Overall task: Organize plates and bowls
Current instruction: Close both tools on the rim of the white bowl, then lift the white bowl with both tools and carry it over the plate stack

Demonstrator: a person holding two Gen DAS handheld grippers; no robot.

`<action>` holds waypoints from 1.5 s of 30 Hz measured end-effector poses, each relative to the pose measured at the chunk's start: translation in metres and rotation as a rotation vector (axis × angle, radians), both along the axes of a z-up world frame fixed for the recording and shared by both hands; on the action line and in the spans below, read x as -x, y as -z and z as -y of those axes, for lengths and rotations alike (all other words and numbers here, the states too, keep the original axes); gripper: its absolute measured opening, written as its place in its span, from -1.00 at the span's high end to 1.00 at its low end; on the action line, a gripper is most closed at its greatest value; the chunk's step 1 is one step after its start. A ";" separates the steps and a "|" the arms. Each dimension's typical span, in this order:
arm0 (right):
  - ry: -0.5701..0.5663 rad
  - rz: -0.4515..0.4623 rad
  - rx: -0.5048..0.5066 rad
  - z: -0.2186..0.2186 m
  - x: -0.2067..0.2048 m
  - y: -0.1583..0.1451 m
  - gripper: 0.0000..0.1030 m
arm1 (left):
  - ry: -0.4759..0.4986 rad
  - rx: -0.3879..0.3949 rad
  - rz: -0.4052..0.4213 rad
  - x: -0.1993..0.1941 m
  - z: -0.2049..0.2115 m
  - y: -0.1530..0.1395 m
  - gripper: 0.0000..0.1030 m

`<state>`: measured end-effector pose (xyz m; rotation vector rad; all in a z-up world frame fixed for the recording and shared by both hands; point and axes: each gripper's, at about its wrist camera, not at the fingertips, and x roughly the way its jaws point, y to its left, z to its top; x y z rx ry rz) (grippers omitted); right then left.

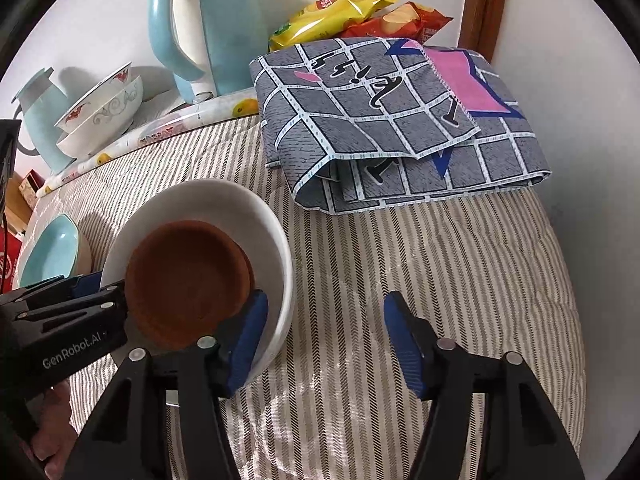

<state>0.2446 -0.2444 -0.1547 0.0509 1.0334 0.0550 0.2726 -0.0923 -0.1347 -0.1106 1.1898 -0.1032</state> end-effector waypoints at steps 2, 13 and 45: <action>0.001 -0.001 -0.013 0.000 -0.001 0.001 0.00 | 0.000 0.008 0.003 0.000 -0.001 0.000 0.26; -0.016 0.017 -0.089 -0.006 -0.004 0.002 0.59 | 0.002 0.057 0.036 0.000 0.000 -0.001 0.60; 0.022 0.055 -0.081 -0.014 0.030 -0.019 0.81 | 0.006 0.008 0.091 0.032 0.008 -0.030 0.83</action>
